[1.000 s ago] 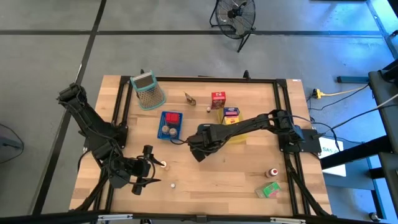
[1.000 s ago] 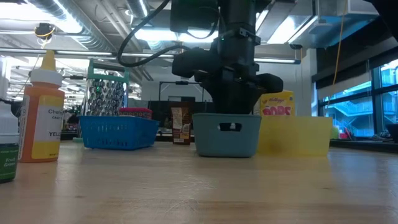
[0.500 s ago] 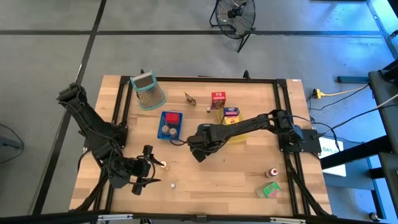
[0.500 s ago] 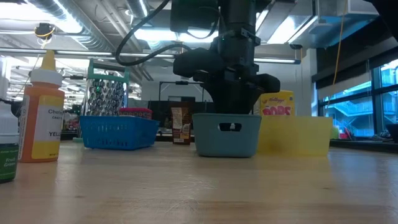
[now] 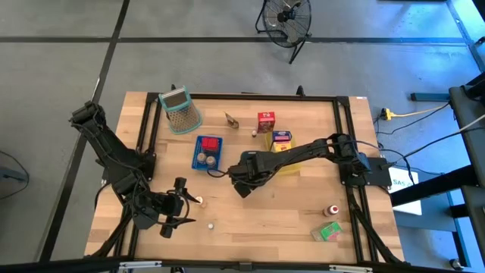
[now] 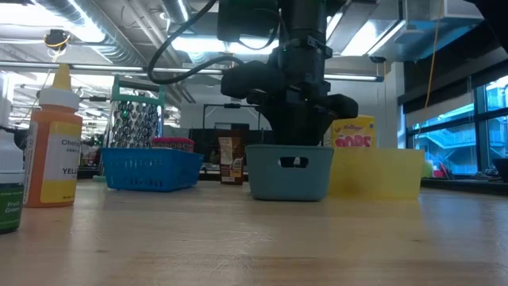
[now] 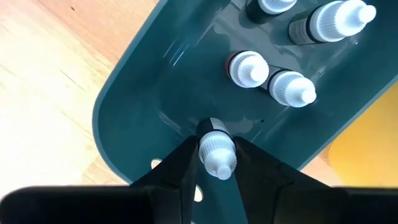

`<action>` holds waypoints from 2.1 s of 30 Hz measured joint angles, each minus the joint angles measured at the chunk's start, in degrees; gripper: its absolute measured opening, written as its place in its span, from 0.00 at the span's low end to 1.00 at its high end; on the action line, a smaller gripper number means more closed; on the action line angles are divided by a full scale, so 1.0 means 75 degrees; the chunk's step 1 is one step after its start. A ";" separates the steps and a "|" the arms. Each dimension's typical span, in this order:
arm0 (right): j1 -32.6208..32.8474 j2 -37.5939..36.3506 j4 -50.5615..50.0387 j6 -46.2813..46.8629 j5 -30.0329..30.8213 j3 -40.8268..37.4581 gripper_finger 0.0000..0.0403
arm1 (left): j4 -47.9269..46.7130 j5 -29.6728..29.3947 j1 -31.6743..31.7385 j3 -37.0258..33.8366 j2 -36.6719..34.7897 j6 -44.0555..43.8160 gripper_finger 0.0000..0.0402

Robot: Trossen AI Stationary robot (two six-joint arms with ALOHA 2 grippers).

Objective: Pick & Place Kitchen Items
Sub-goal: Put the small black food coloring into the green bin, then put the green cereal box into the yellow bin

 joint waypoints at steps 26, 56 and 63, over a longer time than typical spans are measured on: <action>-0.0003 -0.0002 0.0012 0.0094 0.0430 0.0003 0.48 | 0.0000 0.0246 0.0000 0.0000 0.0003 0.0169 0.66; 0.0787 -0.0332 -0.0507 -0.1020 0.0015 0.2140 0.48 | 0.0001 0.0249 -0.0002 0.0000 0.0003 0.0029 0.66; 0.1383 -0.0334 -0.0899 -0.1952 -0.0711 0.3314 0.48 | -0.0001 0.0251 -0.0001 0.0000 0.0003 0.0029 0.66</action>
